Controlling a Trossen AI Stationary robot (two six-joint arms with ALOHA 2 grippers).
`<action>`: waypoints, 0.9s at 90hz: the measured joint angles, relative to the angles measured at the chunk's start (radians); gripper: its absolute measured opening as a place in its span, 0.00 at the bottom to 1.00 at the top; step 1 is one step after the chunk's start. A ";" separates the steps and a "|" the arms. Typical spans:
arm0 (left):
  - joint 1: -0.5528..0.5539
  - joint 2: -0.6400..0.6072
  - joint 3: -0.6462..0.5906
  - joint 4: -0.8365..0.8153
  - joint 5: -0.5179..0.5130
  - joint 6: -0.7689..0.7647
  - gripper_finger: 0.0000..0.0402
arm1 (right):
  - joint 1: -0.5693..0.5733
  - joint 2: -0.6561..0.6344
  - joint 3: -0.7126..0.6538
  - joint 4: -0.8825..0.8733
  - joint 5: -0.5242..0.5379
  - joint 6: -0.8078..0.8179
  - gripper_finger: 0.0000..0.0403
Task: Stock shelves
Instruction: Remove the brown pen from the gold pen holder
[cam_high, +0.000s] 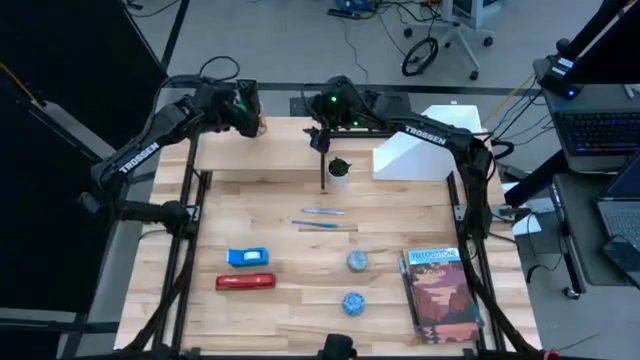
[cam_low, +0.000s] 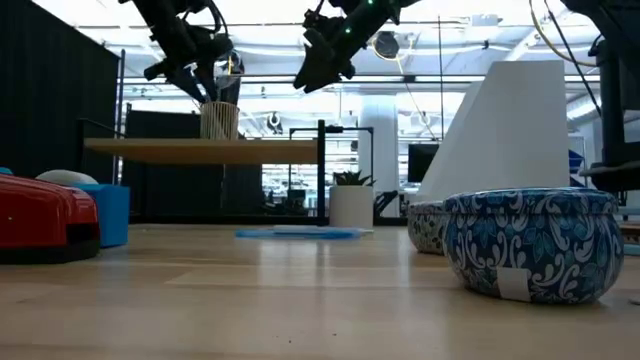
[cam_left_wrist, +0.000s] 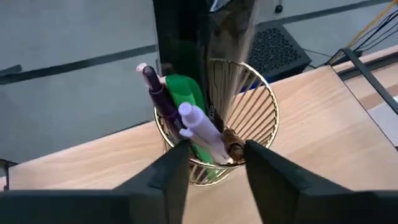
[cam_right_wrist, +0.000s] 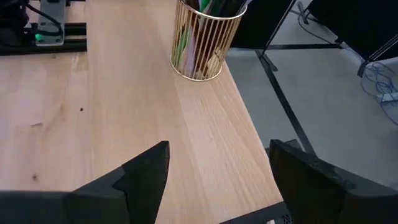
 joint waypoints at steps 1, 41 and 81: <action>0.000 0.000 0.000 0.000 0.000 0.000 0.29 | 0.000 0.000 0.000 0.000 0.000 0.000 0.64; -0.011 -0.004 0.006 -0.007 -0.002 0.002 0.01 | 0.000 0.000 0.000 -0.016 0.000 0.000 0.64; -0.011 -0.106 0.042 -0.003 0.004 0.000 0.00 | 0.000 0.000 0.000 -0.022 0.000 -0.001 0.64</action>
